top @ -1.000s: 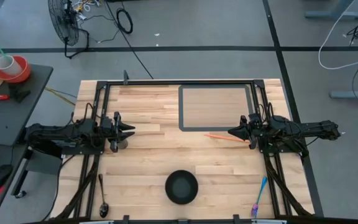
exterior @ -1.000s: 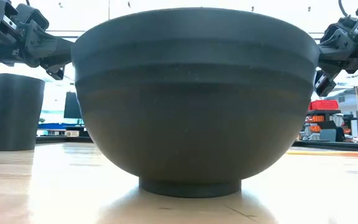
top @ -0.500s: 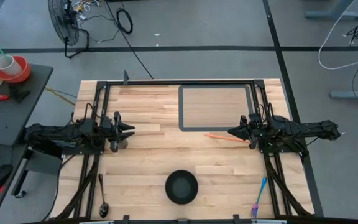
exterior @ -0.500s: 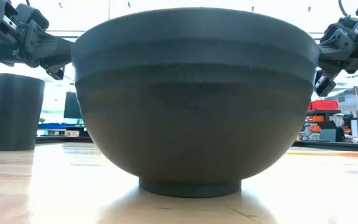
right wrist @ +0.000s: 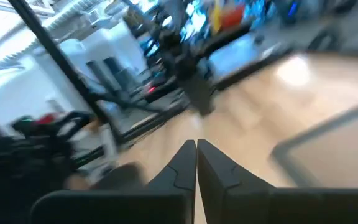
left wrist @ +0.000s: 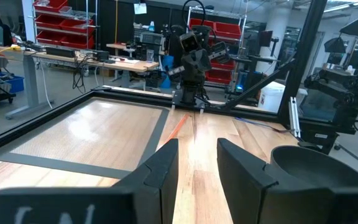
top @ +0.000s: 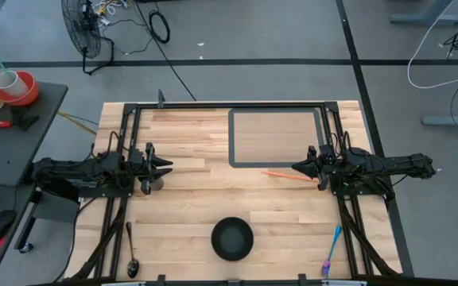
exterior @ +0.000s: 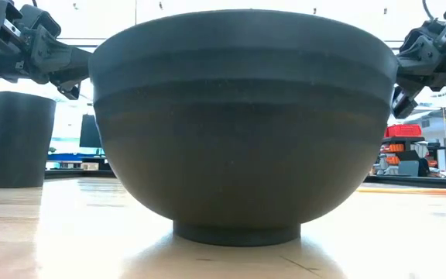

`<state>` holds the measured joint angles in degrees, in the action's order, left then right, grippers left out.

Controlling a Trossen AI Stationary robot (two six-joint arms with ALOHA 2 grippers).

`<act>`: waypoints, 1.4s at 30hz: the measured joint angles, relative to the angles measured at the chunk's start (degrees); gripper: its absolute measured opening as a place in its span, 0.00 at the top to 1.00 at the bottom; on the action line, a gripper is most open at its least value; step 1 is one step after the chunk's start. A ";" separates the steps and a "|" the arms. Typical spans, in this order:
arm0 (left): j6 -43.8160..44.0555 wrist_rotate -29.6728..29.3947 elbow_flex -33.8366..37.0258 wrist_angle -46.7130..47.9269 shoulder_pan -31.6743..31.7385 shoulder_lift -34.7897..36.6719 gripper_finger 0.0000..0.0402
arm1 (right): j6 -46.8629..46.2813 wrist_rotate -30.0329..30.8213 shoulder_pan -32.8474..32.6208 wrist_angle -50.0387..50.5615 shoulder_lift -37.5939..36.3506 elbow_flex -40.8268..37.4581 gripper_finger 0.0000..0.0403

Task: Pick & Place Utensil
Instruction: Put the black bowl on the brown mat

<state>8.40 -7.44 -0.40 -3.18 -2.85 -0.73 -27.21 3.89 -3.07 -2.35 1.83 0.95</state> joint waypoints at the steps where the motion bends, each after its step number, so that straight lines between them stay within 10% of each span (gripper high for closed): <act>1: 0.00 0.02 0.00 0.02 0.00 0.00 0.71 | 2.68 2.73 0.02 -1.59 0.00 0.00 0.96; 13: 0.00 0.02 0.00 0.02 0.00 0.00 0.71 | 9.28 33.17 0.04 -16.53 -0.04 0.00 0.96; 21: 0.02 0.00 0.00 0.02 0.00 0.00 0.71 | 6.66 25.70 -0.01 -30.50 1.36 0.01 0.96; 30: 0.00 0.02 -0.01 0.02 0.00 0.00 0.71 | 4.04 33.77 -0.05 -50.81 29.96 2.07 0.96; 42: 0.02 -0.66 0.00 -0.10 -7.91 -3.10 0.71 | 2.81 35.73 0.02 -53.05 56.28 18.51 0.96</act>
<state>8.43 -8.10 -0.40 -3.28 -10.76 -3.83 -24.40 39.63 -3.05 -55.40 58.11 19.46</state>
